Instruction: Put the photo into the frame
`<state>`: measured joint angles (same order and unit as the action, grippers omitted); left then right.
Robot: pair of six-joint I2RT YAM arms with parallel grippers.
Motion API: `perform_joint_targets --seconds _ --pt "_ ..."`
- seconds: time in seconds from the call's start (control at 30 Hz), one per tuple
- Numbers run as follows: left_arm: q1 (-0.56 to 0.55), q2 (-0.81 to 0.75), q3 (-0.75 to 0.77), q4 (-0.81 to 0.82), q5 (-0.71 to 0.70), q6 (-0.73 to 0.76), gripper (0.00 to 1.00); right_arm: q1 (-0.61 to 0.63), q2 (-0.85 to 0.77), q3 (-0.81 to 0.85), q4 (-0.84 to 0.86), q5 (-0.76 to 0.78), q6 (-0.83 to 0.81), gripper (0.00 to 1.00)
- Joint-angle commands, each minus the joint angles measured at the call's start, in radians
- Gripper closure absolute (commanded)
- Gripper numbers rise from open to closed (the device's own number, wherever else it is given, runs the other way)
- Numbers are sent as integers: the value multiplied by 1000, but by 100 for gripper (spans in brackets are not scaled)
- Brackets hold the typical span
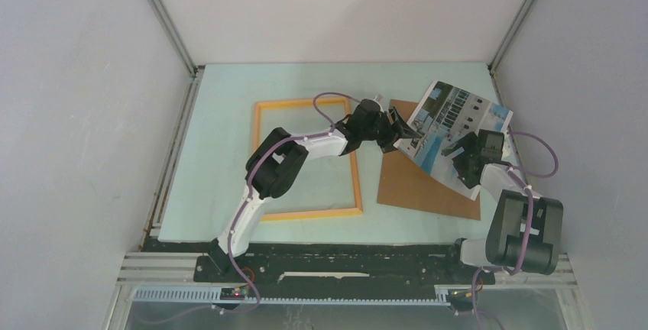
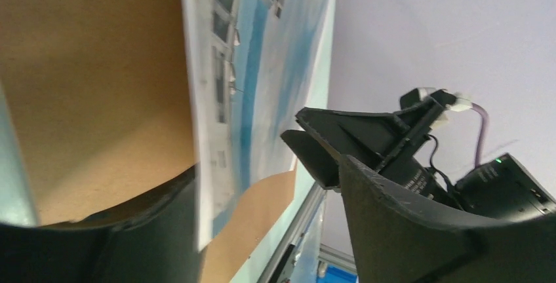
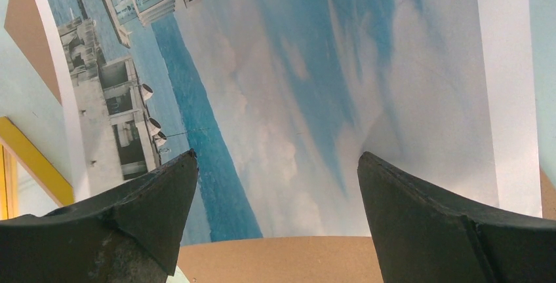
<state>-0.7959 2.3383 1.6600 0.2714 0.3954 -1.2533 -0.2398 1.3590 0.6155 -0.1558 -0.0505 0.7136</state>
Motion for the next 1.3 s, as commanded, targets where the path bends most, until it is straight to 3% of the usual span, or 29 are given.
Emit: perform_joint_targets --seconds 0.0,0.2,0.43,0.67,0.93,1.27 --pt "2 10 100 -155 -56 107 32 10 22 1 -33 9 12 0" --pt "3 42 151 -166 -53 105 54 8 19 1 -40 12 10 0" --pt "4 83 245 -280 -63 143 69 7 12 1 -45 15 9 0" --pt "3 46 346 -519 -163 340 99 13 -19 1 -51 37 -10 0" --pt "6 -100 346 -650 -219 521 100 32 -104 0 -85 117 -34 0" --pt "64 -503 90 -767 -407 681 100 65 -251 -18 -124 240 -41 0"
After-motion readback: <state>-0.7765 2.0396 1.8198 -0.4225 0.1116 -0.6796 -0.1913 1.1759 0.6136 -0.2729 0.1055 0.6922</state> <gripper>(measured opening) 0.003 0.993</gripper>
